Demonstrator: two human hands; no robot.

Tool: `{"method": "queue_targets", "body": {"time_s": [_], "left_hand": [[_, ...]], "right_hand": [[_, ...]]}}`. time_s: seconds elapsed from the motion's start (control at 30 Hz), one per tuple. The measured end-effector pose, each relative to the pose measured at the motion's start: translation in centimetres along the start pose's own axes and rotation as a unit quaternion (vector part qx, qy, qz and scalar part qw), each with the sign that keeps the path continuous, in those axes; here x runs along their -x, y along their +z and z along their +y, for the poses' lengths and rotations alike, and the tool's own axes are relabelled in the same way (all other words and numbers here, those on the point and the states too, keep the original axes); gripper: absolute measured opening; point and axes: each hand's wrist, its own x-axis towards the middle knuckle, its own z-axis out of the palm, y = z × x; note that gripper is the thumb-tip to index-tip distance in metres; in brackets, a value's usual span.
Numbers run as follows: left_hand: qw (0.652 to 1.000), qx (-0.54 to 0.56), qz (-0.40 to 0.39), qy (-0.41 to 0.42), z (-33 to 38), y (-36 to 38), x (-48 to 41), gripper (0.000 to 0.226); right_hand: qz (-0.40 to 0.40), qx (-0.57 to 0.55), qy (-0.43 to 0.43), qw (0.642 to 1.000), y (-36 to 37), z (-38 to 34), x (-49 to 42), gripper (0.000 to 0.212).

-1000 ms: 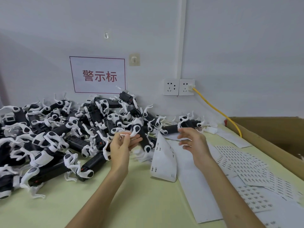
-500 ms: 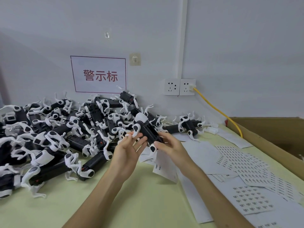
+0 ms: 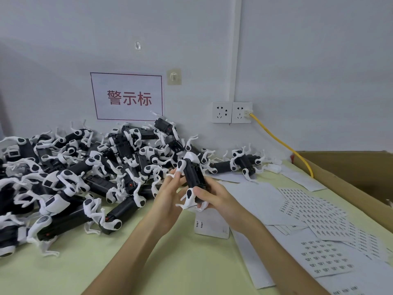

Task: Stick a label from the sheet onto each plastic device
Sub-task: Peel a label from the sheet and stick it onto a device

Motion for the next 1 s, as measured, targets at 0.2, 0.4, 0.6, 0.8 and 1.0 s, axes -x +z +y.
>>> {"method": "queue_targets", "body": {"time_s": [0.2, 0.4, 0.6, 0.8, 1.0], "left_hand": [[0.998, -0.039, 0.040, -0.040, 0.4, -0.4, -0.2, 0.054], [0.997, -0.078, 0.009, -0.025, -0.6, 0.2, 0.1, 0.068], [0.990, -0.136, 0.003, -0.030, -0.6, 0.7, 0.6, 0.064], [0.980, -0.197, 0.012, 0.014, -1.0, 1.3, 0.9, 0.040], [0.969, -0.244, -0.001, 0.026, -1.5, 1.5, 1.1, 0.026]], "right_hand": [[-0.002, 0.001, -0.008, 1.000, 0.2, -0.2, 0.4, 0.052], [0.024, -0.011, 0.005, 1.000, 1.1, 0.1, 0.2, 0.031], [0.057, -0.044, 0.025, 0.997, 1.1, 0.2, 0.2, 0.032], [0.088, -0.045, 0.051, 0.994, 1.3, 0.5, -0.3, 0.036], [0.135, -0.031, 0.058, 0.989, 0.9, 0.8, -0.8, 0.033]]}}
